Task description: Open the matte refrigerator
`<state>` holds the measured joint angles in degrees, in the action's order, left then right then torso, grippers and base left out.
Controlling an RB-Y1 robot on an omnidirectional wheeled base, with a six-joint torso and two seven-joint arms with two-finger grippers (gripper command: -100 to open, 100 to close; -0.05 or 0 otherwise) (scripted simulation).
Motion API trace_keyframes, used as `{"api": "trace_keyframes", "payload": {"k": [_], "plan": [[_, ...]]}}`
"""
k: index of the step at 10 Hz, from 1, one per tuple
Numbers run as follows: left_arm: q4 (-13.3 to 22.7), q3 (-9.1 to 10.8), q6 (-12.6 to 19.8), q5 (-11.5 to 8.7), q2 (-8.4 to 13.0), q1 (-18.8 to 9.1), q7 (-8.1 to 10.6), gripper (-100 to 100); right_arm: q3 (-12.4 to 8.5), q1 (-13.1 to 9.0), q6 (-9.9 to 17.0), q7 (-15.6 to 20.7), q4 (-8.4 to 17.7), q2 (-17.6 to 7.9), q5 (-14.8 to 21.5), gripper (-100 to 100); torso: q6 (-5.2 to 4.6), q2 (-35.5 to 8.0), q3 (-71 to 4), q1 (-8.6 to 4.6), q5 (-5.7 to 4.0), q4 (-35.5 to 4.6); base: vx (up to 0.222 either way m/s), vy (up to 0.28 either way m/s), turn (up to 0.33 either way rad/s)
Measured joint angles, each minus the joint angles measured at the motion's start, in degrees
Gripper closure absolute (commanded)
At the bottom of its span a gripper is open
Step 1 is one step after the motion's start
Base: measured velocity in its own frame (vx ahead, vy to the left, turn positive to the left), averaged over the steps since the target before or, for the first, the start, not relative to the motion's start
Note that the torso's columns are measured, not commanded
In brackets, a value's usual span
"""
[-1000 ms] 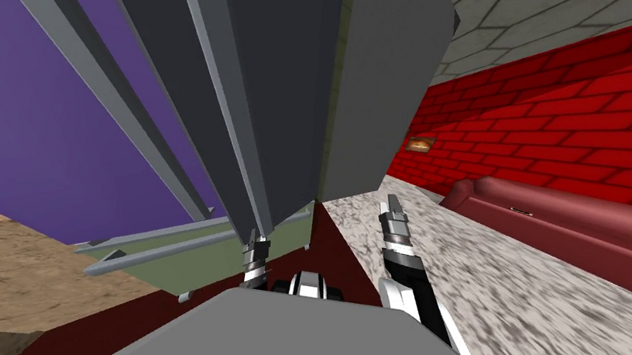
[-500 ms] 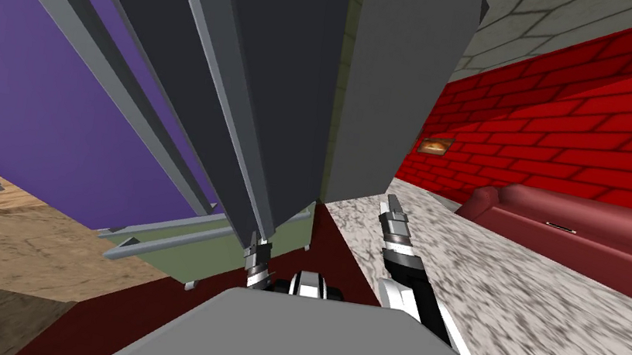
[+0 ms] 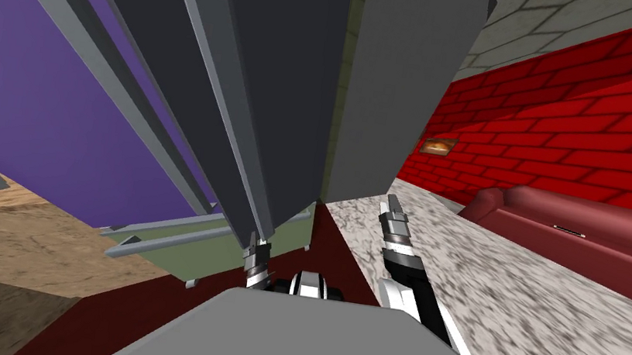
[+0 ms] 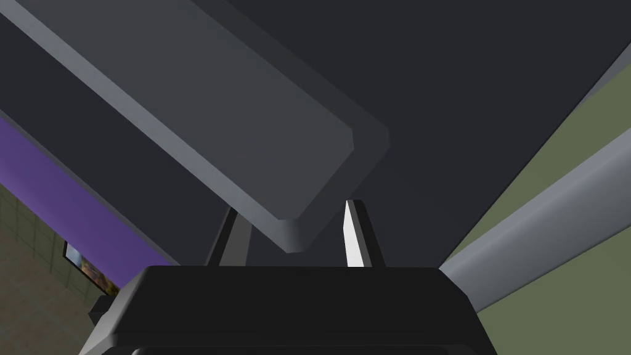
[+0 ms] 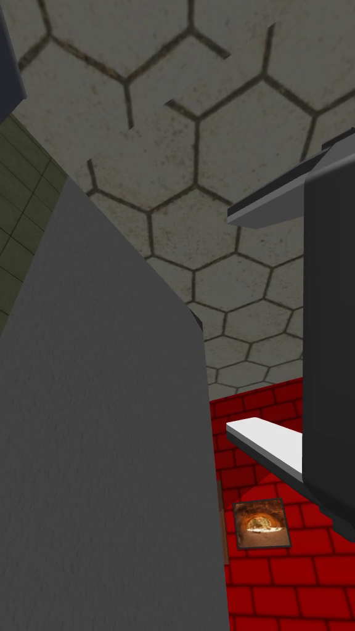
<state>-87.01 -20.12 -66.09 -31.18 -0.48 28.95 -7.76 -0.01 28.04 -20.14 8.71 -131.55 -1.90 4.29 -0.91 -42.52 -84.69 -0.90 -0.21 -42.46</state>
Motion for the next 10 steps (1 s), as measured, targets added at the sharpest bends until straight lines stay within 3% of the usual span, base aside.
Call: {"api": "trace_keyframes", "payload": {"k": [4,6,10], "plan": [[-0.11,-0.07,-0.26,-0.05,0.09,0.04,0.12,100,0.0,0.0,0.0,0.0,0.0,0.0,0.0,0,0.07,-0.08,0.07,0.0,0.0,-0.11,0.005,-0.022,0.013],[-0.94,0.31,-0.85,-1.05,-0.19,1.19,-0.71,100,0.02,0.0,0.0,0.0,0.0,0.02,0.0,0,0.64,0.07,0.13,-0.05,-0.14,-0.05,0.009,-0.184,0.069],[-2.65,0.58,-2.0,-2.85,-0.98,3.42,-2.61,100,0.02,0.0,0.0,0.0,0.0,0.02,0.0,0,0.66,0.18,-0.03,0.23,-0.3,-0.27,0.004,-0.21,0.045]]}}
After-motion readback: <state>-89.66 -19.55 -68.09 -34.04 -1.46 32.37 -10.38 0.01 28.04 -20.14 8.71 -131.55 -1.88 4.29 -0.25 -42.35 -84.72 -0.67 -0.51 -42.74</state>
